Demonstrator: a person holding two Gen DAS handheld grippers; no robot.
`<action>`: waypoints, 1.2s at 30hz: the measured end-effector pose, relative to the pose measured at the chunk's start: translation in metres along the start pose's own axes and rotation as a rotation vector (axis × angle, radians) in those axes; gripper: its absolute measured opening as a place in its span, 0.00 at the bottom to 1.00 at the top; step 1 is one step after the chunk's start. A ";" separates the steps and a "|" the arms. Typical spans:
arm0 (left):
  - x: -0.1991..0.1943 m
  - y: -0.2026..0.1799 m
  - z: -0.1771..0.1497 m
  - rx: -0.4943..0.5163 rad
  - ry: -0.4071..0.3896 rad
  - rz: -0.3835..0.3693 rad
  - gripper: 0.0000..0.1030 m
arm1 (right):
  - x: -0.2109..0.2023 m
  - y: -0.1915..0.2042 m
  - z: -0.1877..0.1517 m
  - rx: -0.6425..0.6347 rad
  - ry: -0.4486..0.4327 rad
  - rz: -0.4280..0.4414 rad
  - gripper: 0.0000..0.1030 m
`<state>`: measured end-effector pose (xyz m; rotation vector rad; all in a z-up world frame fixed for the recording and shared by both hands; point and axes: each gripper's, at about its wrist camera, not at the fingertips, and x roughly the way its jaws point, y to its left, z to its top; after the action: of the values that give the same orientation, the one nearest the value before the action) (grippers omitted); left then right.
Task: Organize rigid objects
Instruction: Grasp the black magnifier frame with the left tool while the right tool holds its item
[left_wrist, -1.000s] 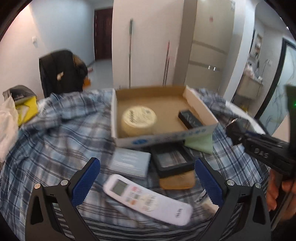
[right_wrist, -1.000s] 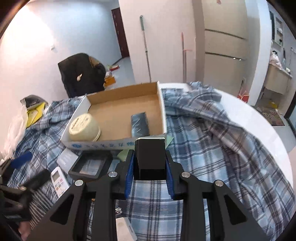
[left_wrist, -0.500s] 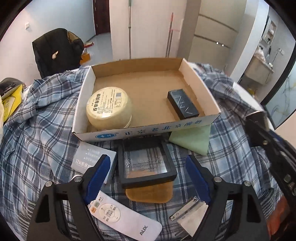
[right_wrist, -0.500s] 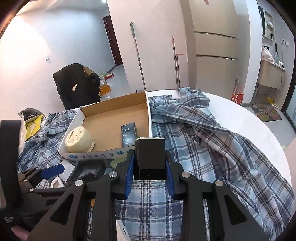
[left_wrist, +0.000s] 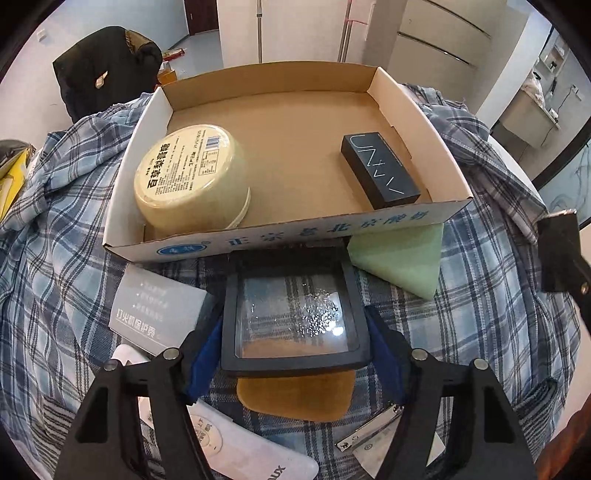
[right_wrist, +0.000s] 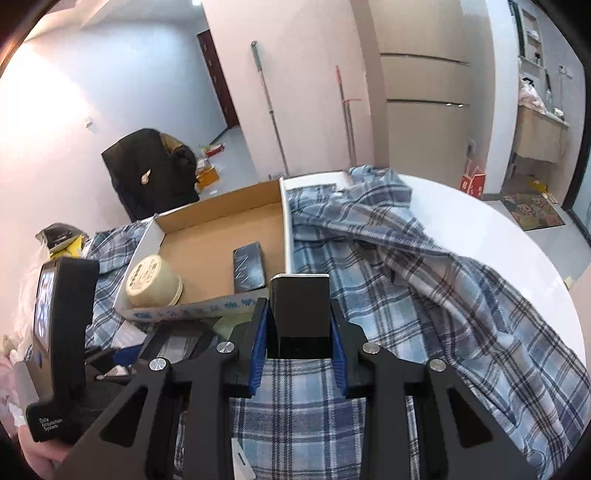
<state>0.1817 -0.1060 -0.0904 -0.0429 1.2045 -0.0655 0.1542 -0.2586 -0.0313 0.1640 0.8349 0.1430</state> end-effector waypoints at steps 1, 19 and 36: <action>0.000 0.001 0.000 -0.002 0.000 -0.002 0.71 | 0.000 0.002 -0.001 -0.005 0.004 0.007 0.28; -0.036 0.024 -0.053 0.102 -0.047 -0.038 0.71 | 0.010 0.009 -0.006 -0.032 0.034 -0.011 0.28; -0.024 0.024 -0.036 0.073 -0.019 -0.094 0.70 | 0.014 0.008 -0.007 -0.026 0.062 0.001 0.28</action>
<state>0.1397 -0.0802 -0.0828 -0.0363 1.1798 -0.1904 0.1580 -0.2471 -0.0444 0.1358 0.8946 0.1605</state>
